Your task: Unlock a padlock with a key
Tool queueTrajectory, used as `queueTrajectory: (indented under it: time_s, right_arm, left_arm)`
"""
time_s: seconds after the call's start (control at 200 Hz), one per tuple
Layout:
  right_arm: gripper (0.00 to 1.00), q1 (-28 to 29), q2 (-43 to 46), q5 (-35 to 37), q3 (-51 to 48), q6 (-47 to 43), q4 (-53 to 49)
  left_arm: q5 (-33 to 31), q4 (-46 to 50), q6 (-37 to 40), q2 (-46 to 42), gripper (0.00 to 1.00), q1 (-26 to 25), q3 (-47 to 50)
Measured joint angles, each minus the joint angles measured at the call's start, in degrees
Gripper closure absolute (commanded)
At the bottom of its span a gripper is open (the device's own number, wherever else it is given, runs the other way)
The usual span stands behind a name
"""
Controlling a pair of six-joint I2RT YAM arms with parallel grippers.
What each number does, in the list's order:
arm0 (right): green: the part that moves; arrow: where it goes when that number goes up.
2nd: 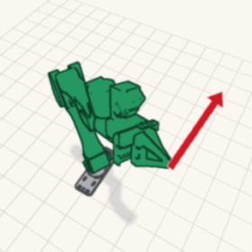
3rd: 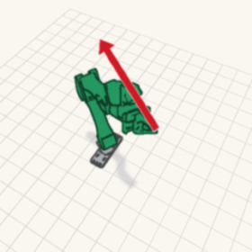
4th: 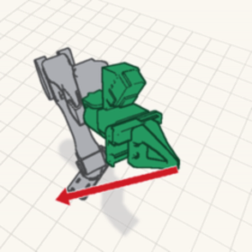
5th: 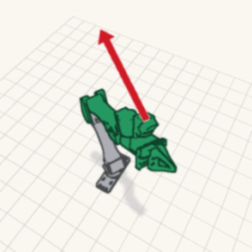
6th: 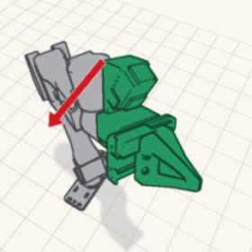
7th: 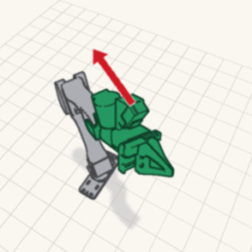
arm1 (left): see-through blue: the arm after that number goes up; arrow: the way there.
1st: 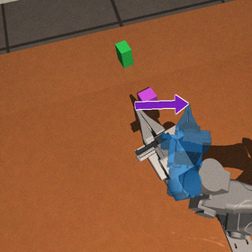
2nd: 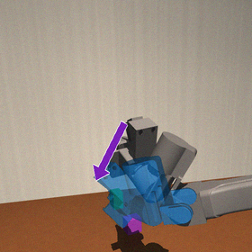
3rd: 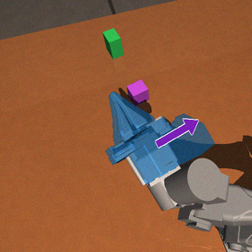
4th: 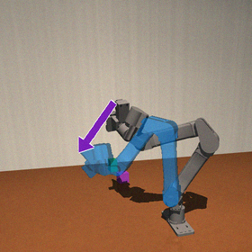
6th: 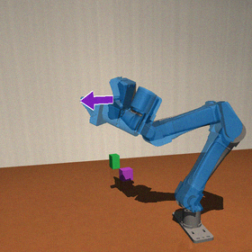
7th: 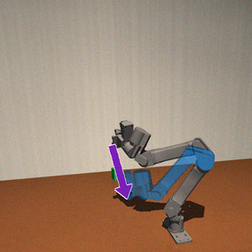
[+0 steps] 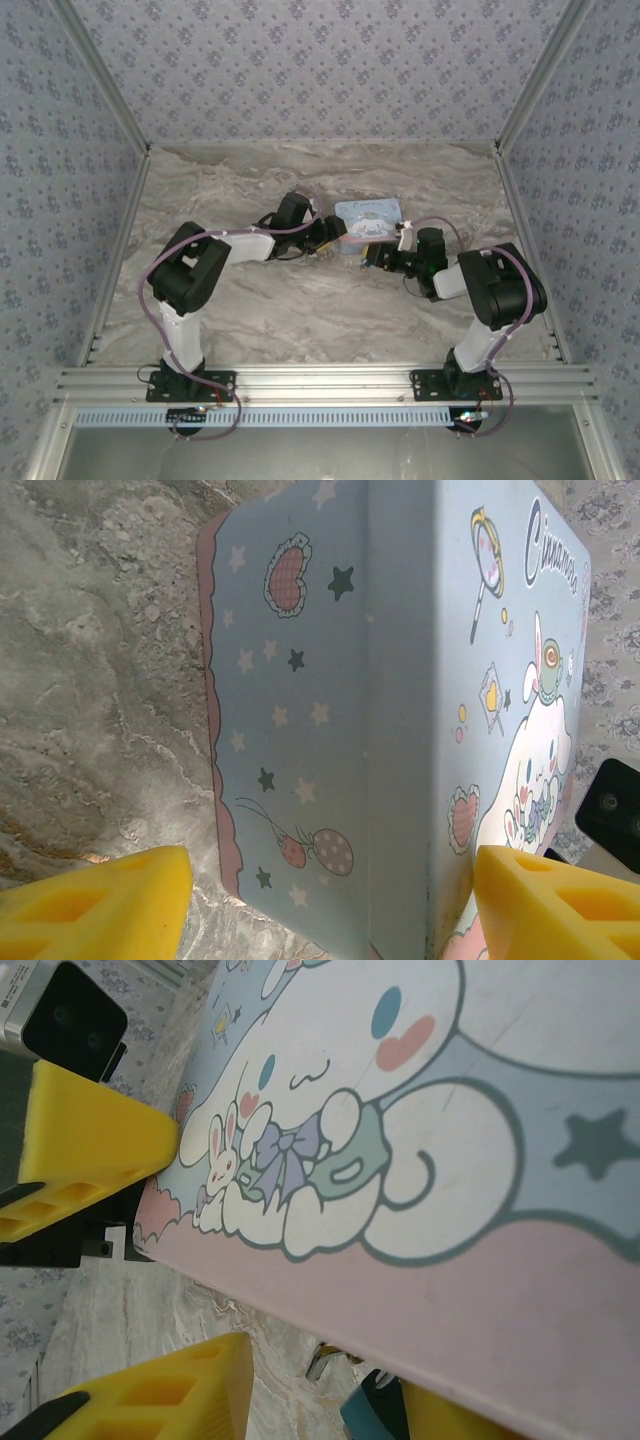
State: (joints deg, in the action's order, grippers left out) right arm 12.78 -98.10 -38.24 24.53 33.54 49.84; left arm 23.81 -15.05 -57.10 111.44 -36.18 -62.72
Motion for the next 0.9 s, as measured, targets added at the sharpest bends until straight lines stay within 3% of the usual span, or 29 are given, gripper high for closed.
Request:
queueTrajectory:
  time_s: [0.32,0.899]
  right_arm:
    - [0.64,-0.2,-0.4,-0.1,-0.1,0.1,0.1]
    - [0.92,-0.9,-0.7,0.7,-0.6,-0.1,0.1]
  left_arm:
    - [0.0,0.0,0.0,0.0,0.27,0.0,0.0]
    - [-0.5,-0.2,-0.6,-0.2,0.27,0.0,0.3]
